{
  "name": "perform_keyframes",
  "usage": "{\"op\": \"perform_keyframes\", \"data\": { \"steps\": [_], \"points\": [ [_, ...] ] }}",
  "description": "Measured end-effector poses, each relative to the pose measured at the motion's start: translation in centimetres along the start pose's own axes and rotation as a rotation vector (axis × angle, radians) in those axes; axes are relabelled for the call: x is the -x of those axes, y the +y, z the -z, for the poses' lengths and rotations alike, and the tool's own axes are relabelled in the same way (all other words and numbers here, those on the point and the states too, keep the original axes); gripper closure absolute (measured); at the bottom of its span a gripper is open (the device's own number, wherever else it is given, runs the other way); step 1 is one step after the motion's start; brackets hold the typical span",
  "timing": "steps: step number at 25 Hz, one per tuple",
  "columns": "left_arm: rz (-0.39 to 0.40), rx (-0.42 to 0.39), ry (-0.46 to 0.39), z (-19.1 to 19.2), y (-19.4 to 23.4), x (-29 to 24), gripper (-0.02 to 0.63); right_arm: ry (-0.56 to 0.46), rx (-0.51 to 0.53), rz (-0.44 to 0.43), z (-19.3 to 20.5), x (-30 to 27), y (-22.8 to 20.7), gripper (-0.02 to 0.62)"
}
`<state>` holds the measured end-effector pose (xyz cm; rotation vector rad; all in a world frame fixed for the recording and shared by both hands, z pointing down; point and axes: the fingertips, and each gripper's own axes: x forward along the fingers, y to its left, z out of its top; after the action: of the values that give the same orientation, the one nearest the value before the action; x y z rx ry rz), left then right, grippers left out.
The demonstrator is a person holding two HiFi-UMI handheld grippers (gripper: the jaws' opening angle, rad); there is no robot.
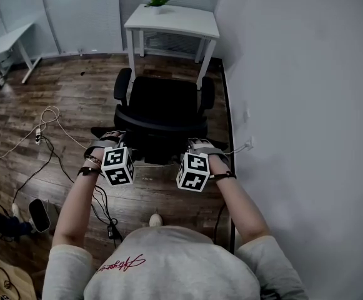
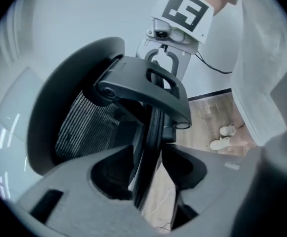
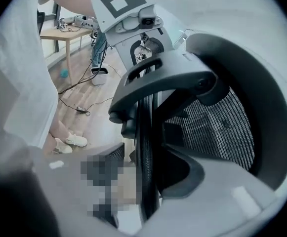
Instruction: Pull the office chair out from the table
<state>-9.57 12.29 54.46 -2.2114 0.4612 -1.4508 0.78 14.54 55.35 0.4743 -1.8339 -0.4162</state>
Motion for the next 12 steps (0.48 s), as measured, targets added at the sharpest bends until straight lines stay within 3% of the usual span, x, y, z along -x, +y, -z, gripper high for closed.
{"op": "perform_keyframes", "data": {
  "steps": [6,12],
  "points": [
    [-0.115,0.077,-0.063,-1.2,0.5,2.1,0.423,-0.073,-0.034,0.048,-1.3,2.1,0.3,0.364],
    [-0.212,0.239,-0.189,-3.2,1.3,4.9,0.430,-0.158,-0.156,0.119,-1.9,4.1,0.0,0.367]
  ]
}}
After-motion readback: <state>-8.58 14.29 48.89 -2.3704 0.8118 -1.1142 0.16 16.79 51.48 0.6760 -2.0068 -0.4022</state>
